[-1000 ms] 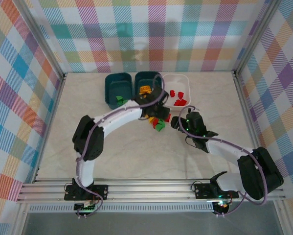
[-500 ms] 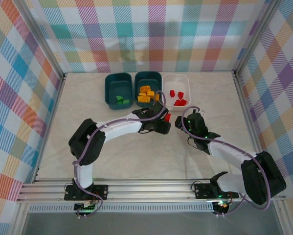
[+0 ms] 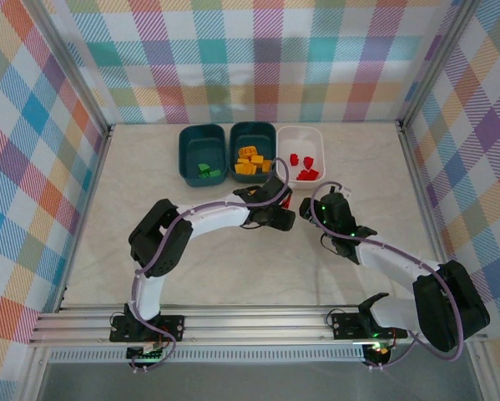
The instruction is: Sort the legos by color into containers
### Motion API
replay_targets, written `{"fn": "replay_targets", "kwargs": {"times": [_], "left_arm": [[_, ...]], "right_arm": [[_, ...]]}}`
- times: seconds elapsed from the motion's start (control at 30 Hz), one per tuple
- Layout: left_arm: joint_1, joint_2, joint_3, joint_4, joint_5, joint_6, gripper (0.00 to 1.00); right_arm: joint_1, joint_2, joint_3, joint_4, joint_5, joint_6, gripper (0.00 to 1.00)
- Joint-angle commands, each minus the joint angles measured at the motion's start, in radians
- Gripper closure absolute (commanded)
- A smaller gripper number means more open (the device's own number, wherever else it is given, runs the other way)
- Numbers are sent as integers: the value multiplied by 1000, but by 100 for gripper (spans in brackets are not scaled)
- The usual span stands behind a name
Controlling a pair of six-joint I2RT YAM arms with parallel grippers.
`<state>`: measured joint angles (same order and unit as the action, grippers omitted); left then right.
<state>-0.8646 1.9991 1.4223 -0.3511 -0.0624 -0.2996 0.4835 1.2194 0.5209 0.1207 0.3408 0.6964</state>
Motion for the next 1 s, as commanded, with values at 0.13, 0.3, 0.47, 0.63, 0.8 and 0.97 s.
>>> {"fn": "replay_targets", "kwargs": {"times": [0.13, 0.3, 0.47, 0.63, 0.8, 0.97], "left_arm": [[-21, 39, 27, 26, 50, -33, 25], [-71, 32, 37, 27, 67, -36, 25], [-89, 14, 33, 15, 44, -36, 25], [-89, -13, 51, -39, -44, -47, 24], [-93, -21, 56, -59, -114, -55, 25], [-93, 41, 105, -74, -146, -29, 34]], "right_arm": [[-5, 0, -8, -4, 9, 8, 17], [-5, -8, -8, -7, 25, 3, 18], [-6, -33, -11, -26, 74, -13, 17], [-21, -93, -28, -61, 155, -15, 17], [-59, -162, -69, -82, 178, 37, 16], [-79, -173, -82, -81, 164, 53, 16]]}}
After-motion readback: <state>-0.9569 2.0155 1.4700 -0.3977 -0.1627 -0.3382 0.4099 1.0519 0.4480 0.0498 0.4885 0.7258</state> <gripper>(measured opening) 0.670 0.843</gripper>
